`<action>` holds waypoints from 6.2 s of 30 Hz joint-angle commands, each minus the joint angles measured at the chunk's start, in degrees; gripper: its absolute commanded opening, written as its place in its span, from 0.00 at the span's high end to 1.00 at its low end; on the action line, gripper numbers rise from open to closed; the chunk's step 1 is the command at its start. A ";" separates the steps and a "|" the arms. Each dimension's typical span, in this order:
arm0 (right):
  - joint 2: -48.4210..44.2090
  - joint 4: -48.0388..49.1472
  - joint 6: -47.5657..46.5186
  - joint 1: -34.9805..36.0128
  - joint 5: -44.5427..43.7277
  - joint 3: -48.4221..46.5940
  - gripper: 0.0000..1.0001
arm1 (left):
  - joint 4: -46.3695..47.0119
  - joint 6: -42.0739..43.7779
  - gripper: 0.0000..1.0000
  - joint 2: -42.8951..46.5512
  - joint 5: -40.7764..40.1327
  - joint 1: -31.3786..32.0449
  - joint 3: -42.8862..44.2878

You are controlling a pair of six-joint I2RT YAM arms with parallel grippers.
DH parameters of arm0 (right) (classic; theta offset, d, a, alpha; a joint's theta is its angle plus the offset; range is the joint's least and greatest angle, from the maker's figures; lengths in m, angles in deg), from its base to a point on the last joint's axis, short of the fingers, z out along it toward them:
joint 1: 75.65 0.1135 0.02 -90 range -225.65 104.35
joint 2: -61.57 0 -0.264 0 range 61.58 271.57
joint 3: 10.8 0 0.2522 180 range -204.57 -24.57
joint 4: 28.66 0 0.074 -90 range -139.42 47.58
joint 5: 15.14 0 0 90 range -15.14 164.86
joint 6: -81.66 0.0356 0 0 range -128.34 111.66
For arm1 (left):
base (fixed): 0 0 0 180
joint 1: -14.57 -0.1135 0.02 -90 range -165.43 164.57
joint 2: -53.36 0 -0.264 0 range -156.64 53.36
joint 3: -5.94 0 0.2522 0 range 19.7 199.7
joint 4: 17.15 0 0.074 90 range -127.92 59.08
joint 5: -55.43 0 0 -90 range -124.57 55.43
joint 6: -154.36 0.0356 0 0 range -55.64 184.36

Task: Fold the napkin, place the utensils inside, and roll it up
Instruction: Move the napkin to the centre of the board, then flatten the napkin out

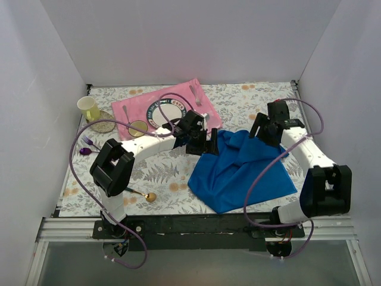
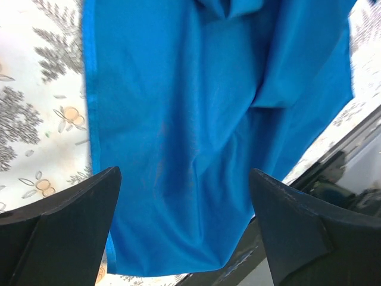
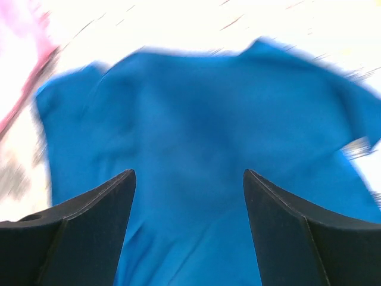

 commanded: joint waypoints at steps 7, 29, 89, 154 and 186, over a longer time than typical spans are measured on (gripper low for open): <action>4.85 2.34 2.18 -15.02 -7.83 3.22 0.17 | 1.07 1.24 0.07 -9.84 -7.05 3.24 15.09; 12.49 10.61 -6.08 -19.34 -8.89 1.92 0.55 | 2.39 18.64 0.42 -35.43 -16.65 8.17 44.81; -23.66 -9.26 -18.37 -4.93 -41.04 -14.62 0.99 | -10.34 5.83 1.00 -20.99 -23.60 7.47 50.86; 51.15 -1.59 -19.88 4.03 -4.84 -54.39 0.27 | -3.42 0.18 0.19 -7.04 -10.50 1.66 6.77; 61.89 9.46 -22.61 3.34 -4.23 -61.27 0.99 | -2.27 -1.32 0.84 -18.12 -10.06 1.57 13.60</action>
